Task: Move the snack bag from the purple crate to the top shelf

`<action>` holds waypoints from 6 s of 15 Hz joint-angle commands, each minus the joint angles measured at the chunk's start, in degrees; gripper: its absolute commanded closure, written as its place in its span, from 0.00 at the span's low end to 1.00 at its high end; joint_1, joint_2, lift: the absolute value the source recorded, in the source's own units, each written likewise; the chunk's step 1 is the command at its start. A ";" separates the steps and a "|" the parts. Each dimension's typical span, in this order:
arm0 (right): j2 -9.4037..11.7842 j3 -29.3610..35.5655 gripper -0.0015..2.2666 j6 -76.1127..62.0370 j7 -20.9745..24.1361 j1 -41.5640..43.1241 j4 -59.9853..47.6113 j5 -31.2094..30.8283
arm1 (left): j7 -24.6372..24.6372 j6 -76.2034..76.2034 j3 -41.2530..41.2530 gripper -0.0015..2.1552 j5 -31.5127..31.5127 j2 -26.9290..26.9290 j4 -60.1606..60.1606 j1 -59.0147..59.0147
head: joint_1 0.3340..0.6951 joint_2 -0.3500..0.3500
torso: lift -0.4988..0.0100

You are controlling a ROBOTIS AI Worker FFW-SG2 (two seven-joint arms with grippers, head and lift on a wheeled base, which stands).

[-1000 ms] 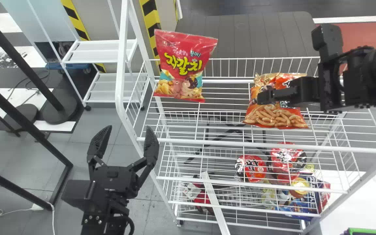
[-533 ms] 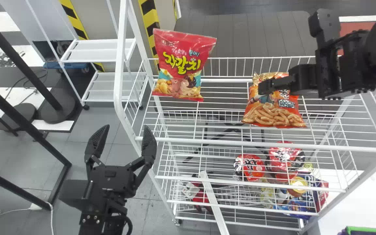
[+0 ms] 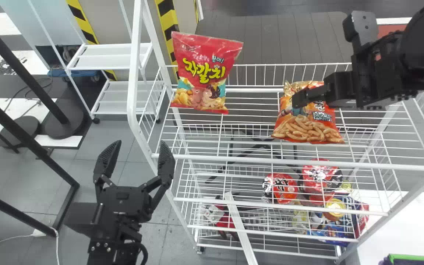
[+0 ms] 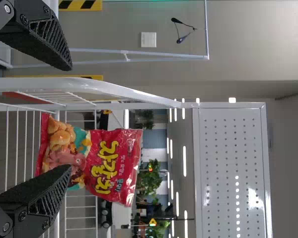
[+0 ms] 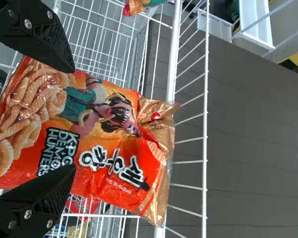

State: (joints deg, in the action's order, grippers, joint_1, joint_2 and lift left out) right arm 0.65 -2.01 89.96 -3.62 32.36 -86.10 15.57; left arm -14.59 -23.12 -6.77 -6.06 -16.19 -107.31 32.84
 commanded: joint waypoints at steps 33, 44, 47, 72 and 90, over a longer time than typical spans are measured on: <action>1.11 -11.70 0.86 -34.10 -4.73 -22.25 -20.78 -4.05 | -0.09 -0.47 -0.70 0.06 -0.09 0.28 2.19 -1.47 | 1.00 0.80 | 0.98; 1.02 -17.85 0.86 -67.50 -9.47 -21.72 -2.58 -13.19 | -0.17 -2.76 -0.70 0.06 -0.44 0.19 2.90 -1.47 | 1.00 0.89 | 0.98; 0.93 -17.94 0.86 -67.68 -10.79 -20.40 0.14 -15.92 | -0.17 -2.93 -0.70 0.06 -0.44 0.10 2.81 -1.38 | 1.00 0.89 | 0.98; -0.12 -18.90 0.12 -72.07 -13.96 -12.93 16.49 -23.12 | -0.53 -3.64 -0.61 0.06 -0.62 0.10 3.69 -1.82 | 1.00 0.88 | 0.98; 0.67 -7.48 0.05 -51.86 -13.96 -35.61 -18.84 -19.43 | -0.44 -3.64 -0.70 0.06 -0.44 0.45 2.98 -1.20 | 1.00 0.82 | 0.98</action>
State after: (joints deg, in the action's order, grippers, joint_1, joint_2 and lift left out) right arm 1.07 -11.64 34.68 -17.58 0.66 -99.12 -4.67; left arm -15.07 -26.76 -7.39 -6.54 -15.74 -104.29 31.63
